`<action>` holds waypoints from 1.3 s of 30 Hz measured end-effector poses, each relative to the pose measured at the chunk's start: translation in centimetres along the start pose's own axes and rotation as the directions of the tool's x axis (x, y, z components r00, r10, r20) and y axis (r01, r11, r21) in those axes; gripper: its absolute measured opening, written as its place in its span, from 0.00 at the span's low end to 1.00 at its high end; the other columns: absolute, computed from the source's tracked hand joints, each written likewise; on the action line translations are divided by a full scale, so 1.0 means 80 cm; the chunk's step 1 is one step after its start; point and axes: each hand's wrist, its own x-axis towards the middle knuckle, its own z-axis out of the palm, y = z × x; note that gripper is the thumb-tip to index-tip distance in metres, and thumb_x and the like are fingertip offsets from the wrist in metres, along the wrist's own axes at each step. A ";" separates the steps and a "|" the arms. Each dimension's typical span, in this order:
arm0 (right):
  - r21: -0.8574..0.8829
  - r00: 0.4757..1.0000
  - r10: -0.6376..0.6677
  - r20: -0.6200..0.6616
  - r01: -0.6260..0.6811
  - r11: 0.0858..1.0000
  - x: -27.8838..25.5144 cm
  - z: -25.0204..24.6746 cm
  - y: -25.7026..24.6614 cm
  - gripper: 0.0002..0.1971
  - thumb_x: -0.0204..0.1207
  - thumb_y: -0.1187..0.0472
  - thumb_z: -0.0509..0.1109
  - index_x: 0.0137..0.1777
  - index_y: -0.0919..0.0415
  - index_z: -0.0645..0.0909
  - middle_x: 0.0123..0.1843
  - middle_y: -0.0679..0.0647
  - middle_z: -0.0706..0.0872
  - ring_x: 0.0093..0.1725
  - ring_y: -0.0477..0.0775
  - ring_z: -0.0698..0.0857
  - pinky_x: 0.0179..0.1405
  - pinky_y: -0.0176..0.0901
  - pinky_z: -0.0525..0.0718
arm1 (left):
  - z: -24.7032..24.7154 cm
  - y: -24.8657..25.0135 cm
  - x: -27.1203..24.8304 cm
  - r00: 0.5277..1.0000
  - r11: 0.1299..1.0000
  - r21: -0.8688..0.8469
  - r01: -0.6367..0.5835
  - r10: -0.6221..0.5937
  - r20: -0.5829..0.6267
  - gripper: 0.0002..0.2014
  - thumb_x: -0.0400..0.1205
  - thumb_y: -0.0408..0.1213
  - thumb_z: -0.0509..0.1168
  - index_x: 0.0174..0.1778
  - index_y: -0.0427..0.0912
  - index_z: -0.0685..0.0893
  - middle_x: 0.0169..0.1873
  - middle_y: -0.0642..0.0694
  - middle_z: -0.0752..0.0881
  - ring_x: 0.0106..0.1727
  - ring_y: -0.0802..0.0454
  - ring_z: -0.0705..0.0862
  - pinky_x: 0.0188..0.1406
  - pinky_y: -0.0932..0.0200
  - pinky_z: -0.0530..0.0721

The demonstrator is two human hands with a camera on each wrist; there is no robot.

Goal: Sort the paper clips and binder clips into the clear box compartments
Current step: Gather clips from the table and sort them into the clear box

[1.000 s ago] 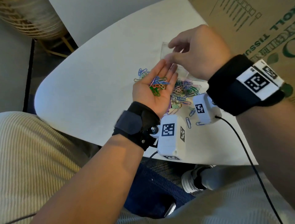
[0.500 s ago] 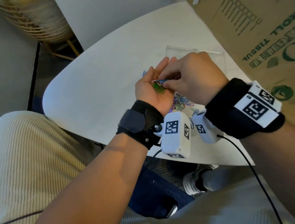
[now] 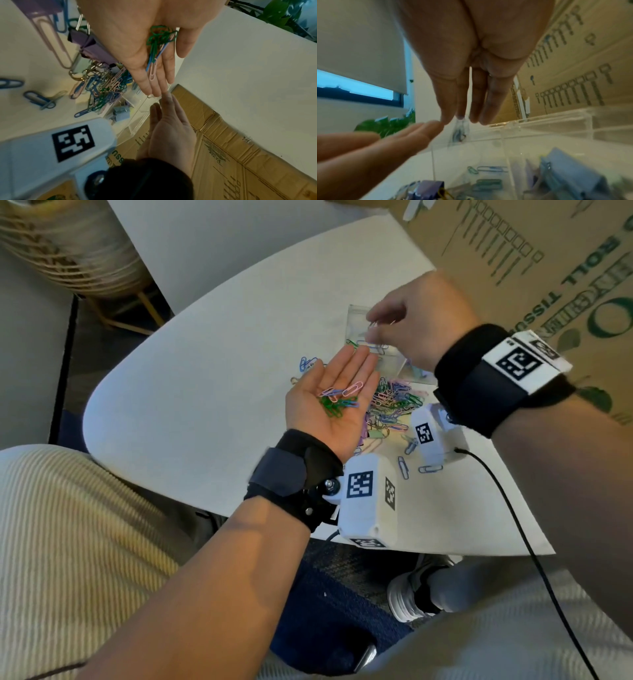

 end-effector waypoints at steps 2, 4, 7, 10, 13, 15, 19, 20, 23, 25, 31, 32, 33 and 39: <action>-0.120 0.999 -0.024 0.041 0.029 0.992 -0.004 0.000 -0.006 0.13 0.76 0.52 0.73 0.59 0.54 0.88 0.53 0.53 0.89 0.59 0.55 0.84 0.54 0.35 0.74 | 0.001 0.002 0.000 1.000 1.000 -0.013 -0.001 0.001 0.005 0.22 0.88 0.40 0.49 0.64 0.24 0.75 0.69 0.30 0.77 0.72 0.35 0.76 0.65 0.45 0.76; -0.152 0.996 -0.094 -0.009 0.092 0.984 -0.014 -0.004 -0.013 0.13 0.78 0.52 0.70 0.60 0.53 0.87 0.55 0.53 0.88 0.60 0.55 0.83 0.52 0.34 0.70 | 0.002 0.003 -0.001 1.000 1.000 -0.016 -0.013 0.013 0.006 0.22 0.88 0.40 0.49 0.64 0.24 0.76 0.66 0.30 0.79 0.70 0.35 0.77 0.66 0.45 0.77; -0.142 0.972 -0.232 0.017 0.232 0.962 -0.039 -0.008 -0.029 0.11 0.77 0.51 0.71 0.55 0.51 0.88 0.48 0.47 0.86 0.49 0.48 0.84 0.41 0.30 0.71 | 0.003 0.003 -0.002 0.999 0.999 -0.004 -0.041 0.041 -0.012 0.22 0.87 0.42 0.50 0.56 0.26 0.81 0.49 0.31 0.87 0.50 0.39 0.86 0.56 0.48 0.82; -0.180 0.932 -0.247 0.266 0.300 0.937 -0.062 -0.002 -0.041 0.12 0.71 0.49 0.75 0.54 0.46 0.88 0.44 0.43 0.87 0.44 0.45 0.83 0.38 0.24 0.71 | 0.005 0.001 -0.005 0.998 1.000 0.011 -0.028 0.028 -0.058 0.21 0.87 0.44 0.52 0.45 0.31 0.83 0.30 0.37 0.87 0.31 0.44 0.87 0.39 0.53 0.84; -0.237 0.909 -0.223 0.353 0.318 0.918 -0.071 0.008 -0.044 0.13 0.71 0.54 0.74 0.55 0.46 0.87 0.47 0.47 0.89 0.49 0.52 0.84 0.47 0.43 0.80 | 0.009 -0.003 -0.011 0.998 1.000 0.025 0.010 -0.008 -0.065 0.21 0.86 0.47 0.53 0.48 0.36 0.85 0.27 0.40 0.86 0.35 0.45 0.86 0.45 0.51 0.81; -0.217 0.913 -0.213 0.347 0.299 0.929 -0.074 0.012 -0.047 0.14 0.72 0.59 0.72 0.56 0.46 0.88 0.47 0.50 0.90 0.50 0.53 0.85 0.52 0.46 0.82 | 0.009 -0.005 -0.012 0.997 1.000 0.023 0.015 -0.013 -0.080 0.21 0.86 0.48 0.53 0.55 0.32 0.80 0.26 0.40 0.86 0.40 0.45 0.84 0.55 0.51 0.78; -0.170 0.947 -0.200 0.251 0.246 0.954 -0.074 0.012 -0.044 0.11 0.73 0.62 0.73 0.52 0.48 0.90 0.48 0.47 0.91 0.52 0.50 0.87 0.54 0.37 0.78 | 0.008 -0.004 -0.011 0.999 0.999 0.032 0.000 0.001 -0.054 0.21 0.88 0.46 0.50 0.57 0.30 0.77 0.36 0.39 0.90 0.33 0.45 0.87 0.49 0.55 0.78; -0.144 0.956 -0.185 0.226 0.220 0.965 -0.074 0.011 -0.042 0.08 0.73 0.61 0.74 0.50 0.51 0.91 0.47 0.46 0.91 0.51 0.49 0.87 0.54 0.37 0.78 | 0.008 -0.004 -0.009 0.999 0.999 0.036 -0.007 0.009 -0.043 0.22 0.88 0.45 0.48 0.57 0.31 0.80 0.43 0.40 0.89 0.35 0.44 0.87 0.50 0.55 0.77; 0.055 0.980 -0.115 0.162 0.107 0.993 -0.074 0.006 -0.034 0.06 0.69 0.64 0.78 0.41 0.51 0.91 0.33 0.41 0.88 0.41 0.44 0.88 0.44 0.29 0.81 | 0.006 -0.004 -0.005 0.999 0.999 0.040 -0.028 0.029 -0.019 0.23 0.88 0.44 0.48 0.59 0.29 0.81 0.43 0.35 0.88 0.44 0.42 0.85 0.50 0.52 0.81; 0.304 0.990 -0.061 0.130 0.019 0.952 -0.070 0.005 -0.025 0.12 0.67 0.69 0.78 0.37 0.49 0.89 0.31 0.50 0.90 0.34 0.51 0.89 0.42 0.36 0.88 | 0.004 -0.005 -0.002 0.999 0.999 0.033 -0.035 0.036 -0.025 0.24 0.88 0.44 0.48 0.66 0.27 0.78 0.36 0.36 0.87 0.37 0.46 0.85 0.40 0.55 0.85; 0.500 0.987 0.127 -0.102 -0.060 0.864 -0.024 -0.004 0.000 0.06 0.68 0.70 0.79 0.42 0.60 0.88 0.32 0.55 0.86 0.28 0.49 0.84 0.44 0.49 0.90 | -0.004 0.000 0.001 1.000 1.000 0.009 0.008 -0.008 -0.027 0.24 0.88 0.43 0.47 0.57 0.25 0.81 0.59 0.32 0.83 0.65 0.39 0.81 0.62 0.44 0.79; 0.469 0.984 0.132 -0.119 -0.061 0.881 -0.016 -0.003 0.001 0.06 0.68 0.69 0.79 0.41 0.59 0.88 0.31 0.54 0.86 0.29 0.51 0.85 0.44 0.52 0.91 | -0.004 0.000 0.000 1.000 1.000 -0.004 0.012 -0.012 -0.023 0.24 0.88 0.42 0.47 0.57 0.25 0.81 0.59 0.32 0.83 0.65 0.39 0.80 0.63 0.44 0.79; 0.429 0.983 0.128 -0.131 -0.061 0.901 -0.009 -0.002 0.003 0.05 0.68 0.67 0.79 0.41 0.58 0.89 0.32 0.54 0.86 0.30 0.51 0.86 0.43 0.54 0.91 | -0.004 0.000 0.001 1.000 1.000 -0.015 0.018 -0.018 -0.020 0.24 0.88 0.42 0.47 0.57 0.25 0.81 0.60 0.32 0.82 0.65 0.38 0.80 0.64 0.43 0.78; -0.109 1.000 0.003 0.024 -0.001 0.994 0.004 0.003 0.002 0.18 0.73 0.51 0.77 0.63 0.52 0.86 0.59 0.51 0.88 0.55 0.51 0.84 0.54 0.34 0.74 | -0.004 0.001 0.002 0.999 0.999 -0.031 0.041 -0.041 0.009 0.24 0.88 0.43 0.48 0.55 0.25 0.81 0.60 0.33 0.82 0.70 0.36 0.78 0.63 0.44 0.79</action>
